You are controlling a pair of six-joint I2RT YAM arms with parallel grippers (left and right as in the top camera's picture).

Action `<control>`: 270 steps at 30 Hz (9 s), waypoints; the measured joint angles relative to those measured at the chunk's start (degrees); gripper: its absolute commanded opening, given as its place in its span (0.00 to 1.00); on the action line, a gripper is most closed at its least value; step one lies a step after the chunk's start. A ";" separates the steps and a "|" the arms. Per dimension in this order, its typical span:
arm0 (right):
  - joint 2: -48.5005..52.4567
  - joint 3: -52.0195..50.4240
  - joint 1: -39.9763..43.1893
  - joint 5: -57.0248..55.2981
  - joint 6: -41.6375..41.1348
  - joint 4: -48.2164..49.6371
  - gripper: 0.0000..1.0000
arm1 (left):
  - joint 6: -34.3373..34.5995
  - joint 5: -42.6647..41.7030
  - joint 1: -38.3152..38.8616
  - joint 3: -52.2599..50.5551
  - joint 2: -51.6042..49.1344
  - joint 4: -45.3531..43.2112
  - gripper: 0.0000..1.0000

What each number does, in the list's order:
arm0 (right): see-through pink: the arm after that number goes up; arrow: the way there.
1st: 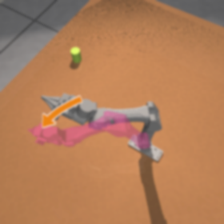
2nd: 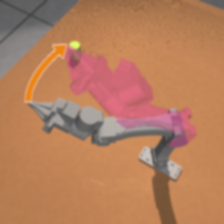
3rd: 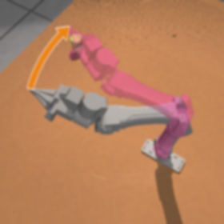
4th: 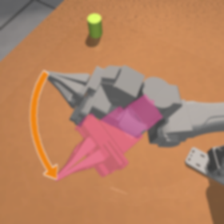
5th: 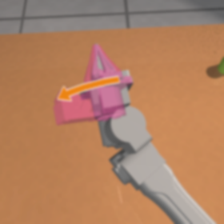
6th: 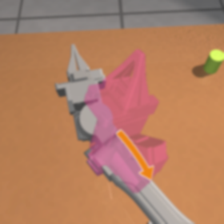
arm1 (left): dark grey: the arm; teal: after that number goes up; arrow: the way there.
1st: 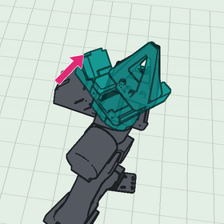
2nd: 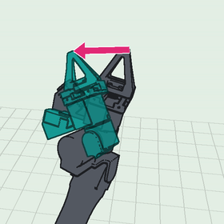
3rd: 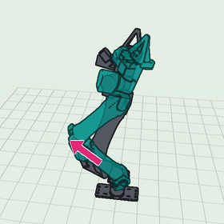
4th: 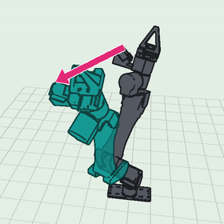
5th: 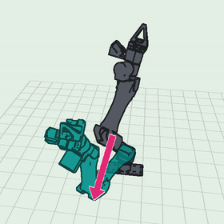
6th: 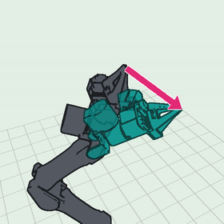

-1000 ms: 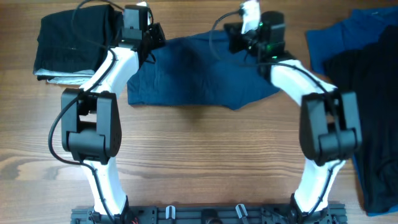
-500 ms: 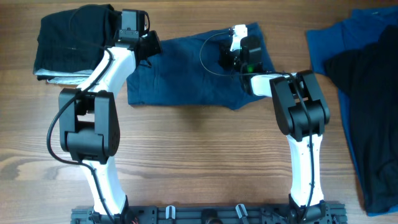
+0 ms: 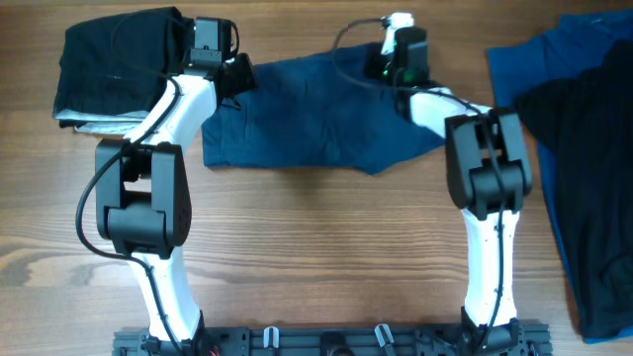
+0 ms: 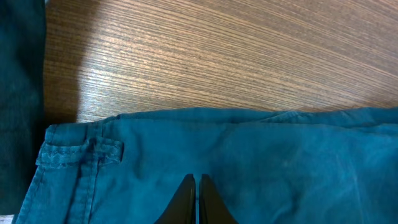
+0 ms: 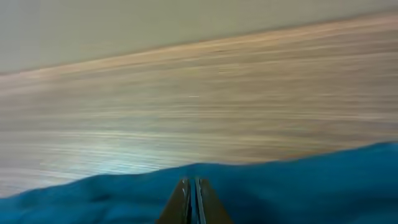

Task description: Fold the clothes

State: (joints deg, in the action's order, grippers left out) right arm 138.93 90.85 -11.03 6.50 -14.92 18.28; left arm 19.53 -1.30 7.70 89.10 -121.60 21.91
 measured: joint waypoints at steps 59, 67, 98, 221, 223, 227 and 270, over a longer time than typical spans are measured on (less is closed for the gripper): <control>-28.89 -19.32 8.17 11.63 13.75 -37.70 0.05 | 7.50 -13.20 9.77 0.37 -0.96 16.39 0.13; -20.41 -17.86 8.20 11.50 14.19 -37.40 0.04 | 7.78 0.15 9.75 0.55 10.84 19.93 0.04; -33.33 -6.73 5.68 15.26 6.23 -70.36 0.04 | -3.37 1.25 -3.15 0.31 8.07 32.74 0.79; -22.47 -3.54 -11.26 15.04 -14.78 -25.51 0.04 | -11.41 -13.53 -6.78 3.87 16.92 39.41 0.05; -23.12 -2.89 -11.06 14.62 -14.51 -23.26 0.04 | -11.78 -13.27 -5.86 3.87 16.92 39.39 0.05; -19.80 -2.91 -13.07 13.99 -14.49 -19.87 0.04 | -11.98 -11.08 -3.63 3.87 16.92 39.39 0.06; 1.60 -2.99 -20.09 7.50 -11.82 7.61 0.04 | -12.00 -8.09 -2.19 3.87 17.29 41.07 0.04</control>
State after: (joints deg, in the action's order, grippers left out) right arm 140.53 87.85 -31.11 14.00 -26.74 25.89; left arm 7.53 -9.39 5.52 92.97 -104.31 62.98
